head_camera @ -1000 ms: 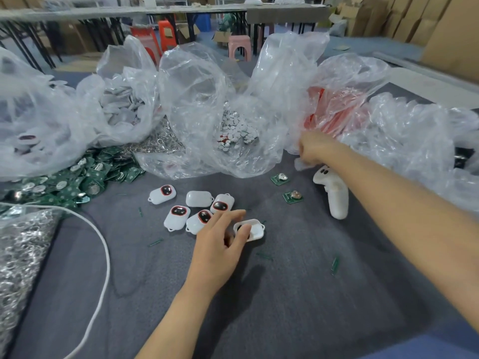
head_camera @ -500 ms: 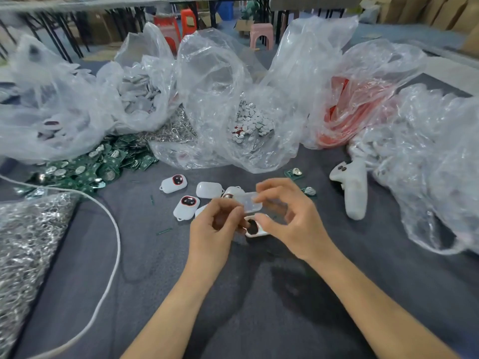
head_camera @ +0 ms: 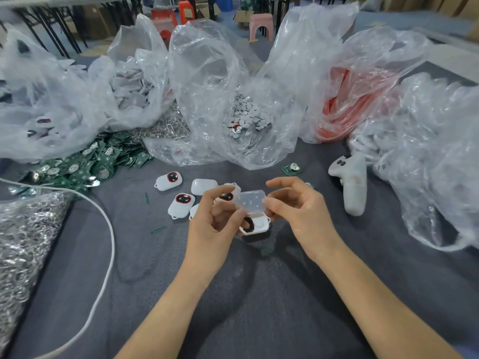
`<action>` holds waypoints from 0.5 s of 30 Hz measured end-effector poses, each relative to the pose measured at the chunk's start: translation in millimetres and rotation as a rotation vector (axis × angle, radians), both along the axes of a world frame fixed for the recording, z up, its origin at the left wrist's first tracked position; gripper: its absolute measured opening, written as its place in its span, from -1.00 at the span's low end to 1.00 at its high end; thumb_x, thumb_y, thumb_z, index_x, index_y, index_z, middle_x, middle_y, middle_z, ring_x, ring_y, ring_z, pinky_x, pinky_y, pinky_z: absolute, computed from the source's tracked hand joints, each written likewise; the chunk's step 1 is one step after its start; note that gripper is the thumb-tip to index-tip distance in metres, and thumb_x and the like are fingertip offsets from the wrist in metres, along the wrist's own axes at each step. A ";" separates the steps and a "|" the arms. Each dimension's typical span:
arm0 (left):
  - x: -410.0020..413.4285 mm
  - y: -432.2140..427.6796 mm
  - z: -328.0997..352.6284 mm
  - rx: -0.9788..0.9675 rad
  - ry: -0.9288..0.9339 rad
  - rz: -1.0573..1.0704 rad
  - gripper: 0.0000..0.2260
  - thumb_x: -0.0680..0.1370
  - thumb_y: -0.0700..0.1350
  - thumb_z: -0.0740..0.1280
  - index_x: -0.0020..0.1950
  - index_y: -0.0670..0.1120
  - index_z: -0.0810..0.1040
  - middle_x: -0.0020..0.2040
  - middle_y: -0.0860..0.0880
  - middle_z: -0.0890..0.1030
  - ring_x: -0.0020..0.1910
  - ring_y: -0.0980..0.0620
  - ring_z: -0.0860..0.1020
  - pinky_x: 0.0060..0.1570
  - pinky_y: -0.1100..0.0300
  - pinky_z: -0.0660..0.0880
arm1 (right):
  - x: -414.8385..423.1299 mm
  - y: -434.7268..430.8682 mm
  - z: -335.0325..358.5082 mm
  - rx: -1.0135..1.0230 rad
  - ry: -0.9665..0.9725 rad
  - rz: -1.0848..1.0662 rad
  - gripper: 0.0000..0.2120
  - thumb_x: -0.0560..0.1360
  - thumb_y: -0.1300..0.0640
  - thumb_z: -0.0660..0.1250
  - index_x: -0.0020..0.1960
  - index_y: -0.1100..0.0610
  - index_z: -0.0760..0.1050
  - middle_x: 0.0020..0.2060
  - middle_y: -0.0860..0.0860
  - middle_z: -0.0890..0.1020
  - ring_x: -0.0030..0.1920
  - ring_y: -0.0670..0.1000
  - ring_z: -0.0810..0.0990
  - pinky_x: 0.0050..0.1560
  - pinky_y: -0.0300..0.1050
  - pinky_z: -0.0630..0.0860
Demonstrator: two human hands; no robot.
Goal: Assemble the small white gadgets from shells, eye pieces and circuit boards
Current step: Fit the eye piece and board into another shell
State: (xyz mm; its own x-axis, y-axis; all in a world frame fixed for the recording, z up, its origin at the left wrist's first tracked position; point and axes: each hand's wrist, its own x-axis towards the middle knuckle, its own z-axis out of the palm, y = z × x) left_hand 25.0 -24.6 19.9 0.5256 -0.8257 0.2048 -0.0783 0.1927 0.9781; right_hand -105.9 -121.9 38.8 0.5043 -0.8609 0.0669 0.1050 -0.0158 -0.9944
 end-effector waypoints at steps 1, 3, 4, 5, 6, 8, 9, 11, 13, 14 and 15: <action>-0.3 0.3 0.1 0.003 -0.009 -0.001 -0.64 0.53 -0.38 0.32 0.14 0.05 0.46 -0.21 -0.05 0.65 -0.32 0.05 0.62 -0.31 0.19 0.57 | -0.1 0.2 0.2 0.003 0.006 -0.005 -0.78 0.43 0.41 0.39 0.04 0.22 0.56 -0.32 0.05 0.62 -0.33 -0.07 0.60 -0.29 -0.21 0.58; -0.8 1.1 0.9 0.006 -0.011 0.005 -0.66 0.53 -0.37 0.31 0.14 0.06 0.48 -0.21 -0.03 0.65 -0.32 0.05 0.61 -0.30 0.16 0.57 | -0.1 0.8 0.6 0.012 0.006 -0.011 -0.78 0.43 0.42 0.37 0.03 0.22 0.57 -0.33 0.06 0.60 -0.35 -0.06 0.59 -0.29 -0.20 0.58; -0.7 1.7 1.5 0.005 -0.004 0.002 -0.69 0.53 -0.33 0.31 0.14 0.04 0.49 -0.20 -0.03 0.64 -0.31 0.05 0.61 -0.30 0.16 0.56 | -0.4 0.6 0.6 0.020 0.000 -0.014 -0.79 0.44 0.43 0.36 0.02 0.22 0.57 -0.33 0.06 0.59 -0.35 -0.05 0.58 -0.29 -0.20 0.58; -0.6 2.3 2.1 0.003 0.003 -0.004 -0.73 0.52 -0.29 0.29 0.13 0.02 0.50 -0.20 -0.03 0.64 -0.31 0.04 0.61 -0.30 0.18 0.56 | -0.7 0.1 0.7 0.030 -0.008 -0.015 -0.79 0.44 0.43 0.35 0.01 0.22 0.57 -0.33 0.06 0.58 -0.35 -0.04 0.57 -0.29 -0.20 0.58; -0.3 2.8 2.6 0.002 0.006 -0.009 -0.76 0.52 -0.28 0.28 0.13 -0.02 0.51 -0.20 -0.02 0.63 -0.31 0.05 0.60 -0.31 0.20 0.54 | -1.2 -0.3 0.6 0.040 -0.018 -0.015 -0.80 0.44 0.44 0.35 0.01 0.22 0.58 -0.33 0.07 0.58 -0.35 -0.03 0.57 -0.29 -0.20 0.58; 0.1 3.2 2.8 -0.002 0.001 -0.012 -0.77 0.56 -0.35 0.25 0.13 -0.09 0.51 -0.21 0.00 0.63 -0.32 0.06 0.59 -0.33 0.26 0.52 | -1.6 -0.8 0.7 0.049 -0.030 -0.010 -0.81 0.44 0.44 0.34 -0.01 0.23 0.59 -0.31 0.11 0.58 -0.35 -0.01 0.58 -0.28 -0.18 0.59; 0.1 3.1 3.1 -0.002 -0.002 -0.012 -0.76 0.57 -0.39 0.22 0.13 -0.12 0.50 -0.22 0.00 0.63 -0.33 0.07 0.58 -0.33 0.27 0.51 | -1.6 -0.9 0.6 0.052 -0.034 -0.006 -0.81 0.45 0.44 0.34 -0.02 0.23 0.59 -0.29 0.12 0.58 -0.35 -0.01 0.58 -0.28 -0.18 0.59; -0.4 2.9 4.0 -0.001 -0.011 -0.012 -0.75 0.57 -0.41 0.20 0.13 -0.14 0.50 -0.22 0.00 0.63 -0.33 0.07 0.58 -0.34 0.27 0.50 | -1.5 -0.7 0.5 0.055 -0.038 0.005 -0.81 0.45 0.44 0.34 -0.06 0.20 0.60 -0.28 0.13 0.61 -0.35 -0.01 0.59 -0.29 -0.18 0.59; -0.6 3.3 4.2 -0.004 -0.014 -0.011 -0.76 0.57 -0.41 0.20 0.14 -0.14 0.50 -0.22 -0.02 0.62 -0.33 0.07 0.58 -0.34 0.27 0.50 | -1.6 -0.5 0.1 0.050 -0.030 0.015 -0.81 0.45 0.42 0.35 -0.10 0.16 0.61 -0.27 0.09 0.64 -0.33 -0.02 0.59 -0.29 -0.18 0.58; -0.5 3.6 4.5 -0.005 -0.014 -0.012 -0.75 0.58 -0.41 0.20 0.14 -0.14 0.50 -0.22 -0.03 0.62 -0.33 0.07 0.58 -0.34 0.27 0.50 | -1.8 -0.5 -0.3 0.047 -0.024 0.019 -0.81 0.45 0.41 0.35 -0.12 0.14 0.62 -0.27 0.08 0.66 -0.32 -0.02 0.60 -0.28 -0.18 0.59; -0.4 3.8 4.8 -0.006 -0.016 -0.011 -0.75 0.58 -0.40 0.20 0.14 -0.12 0.50 -0.21 -0.03 0.62 -0.33 0.07 0.58 -0.34 0.27 0.50 | -2.0 -0.8 -0.6 0.047 -0.019 0.025 -0.81 0.45 0.40 0.36 -0.13 0.13 0.62 -0.26 0.08 0.67 -0.31 -0.01 0.60 -0.27 -0.17 0.59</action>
